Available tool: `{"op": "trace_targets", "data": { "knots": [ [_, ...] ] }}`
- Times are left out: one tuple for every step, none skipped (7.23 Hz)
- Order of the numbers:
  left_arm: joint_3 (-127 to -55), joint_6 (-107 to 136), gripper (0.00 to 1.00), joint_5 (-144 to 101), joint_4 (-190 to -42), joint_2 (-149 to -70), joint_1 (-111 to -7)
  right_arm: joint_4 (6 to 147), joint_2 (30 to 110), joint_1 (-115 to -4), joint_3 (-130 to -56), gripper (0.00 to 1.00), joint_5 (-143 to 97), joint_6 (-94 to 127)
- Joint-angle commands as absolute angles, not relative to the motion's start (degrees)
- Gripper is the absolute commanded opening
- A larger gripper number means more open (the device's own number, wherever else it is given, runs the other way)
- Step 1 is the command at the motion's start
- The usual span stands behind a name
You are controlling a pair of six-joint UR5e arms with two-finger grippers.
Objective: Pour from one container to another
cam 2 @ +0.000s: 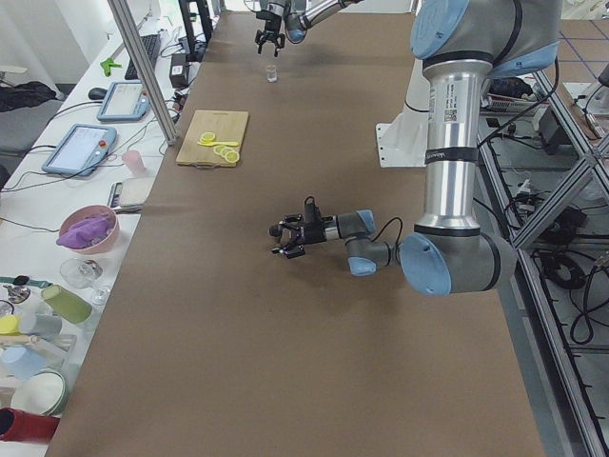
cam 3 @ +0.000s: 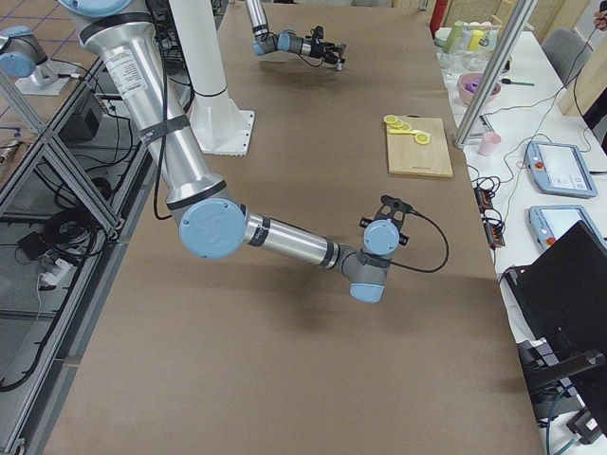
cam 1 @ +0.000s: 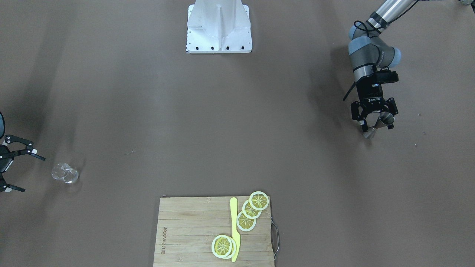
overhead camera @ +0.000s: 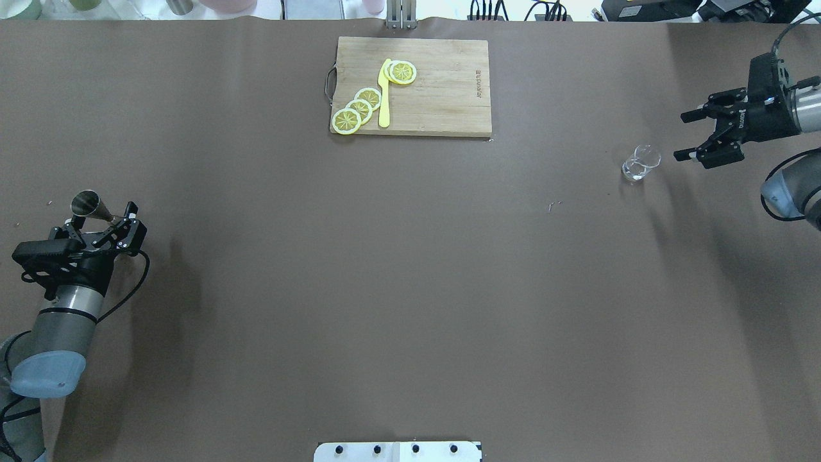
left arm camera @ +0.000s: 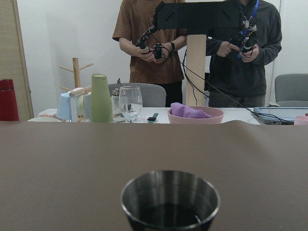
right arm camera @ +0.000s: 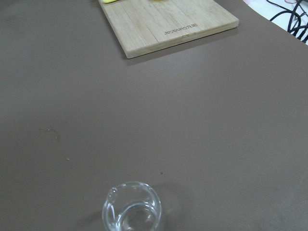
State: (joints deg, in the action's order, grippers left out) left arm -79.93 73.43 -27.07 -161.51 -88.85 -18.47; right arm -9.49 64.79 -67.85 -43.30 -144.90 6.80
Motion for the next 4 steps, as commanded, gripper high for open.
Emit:
{"op": "trace_targets", "data": {
  "knots": [
    [-79.72,74.53,0.96,-27.07,-161.46,-88.95,-18.46,-12.91,64.07,-65.75,-41.57,1.00,-145.02,2.74],
    [-79.72,74.53,0.96,-27.07,-161.46,-88.95,-18.46,-13.01,64.07,-65.48,-41.49,1.00,-145.19,0.81],
    [-79.72,74.53,0.96,-27.07,-161.46,-88.86,-18.46,-13.01,64.07,-65.48,-40.61,1.00,-145.72,-0.43],
    [-79.54,74.62,0.76,-27.07,-161.46,-88.86,-18.46,-13.01,63.38,-65.48,-39.04,1.00,-145.64,-0.70]
  ]
}}
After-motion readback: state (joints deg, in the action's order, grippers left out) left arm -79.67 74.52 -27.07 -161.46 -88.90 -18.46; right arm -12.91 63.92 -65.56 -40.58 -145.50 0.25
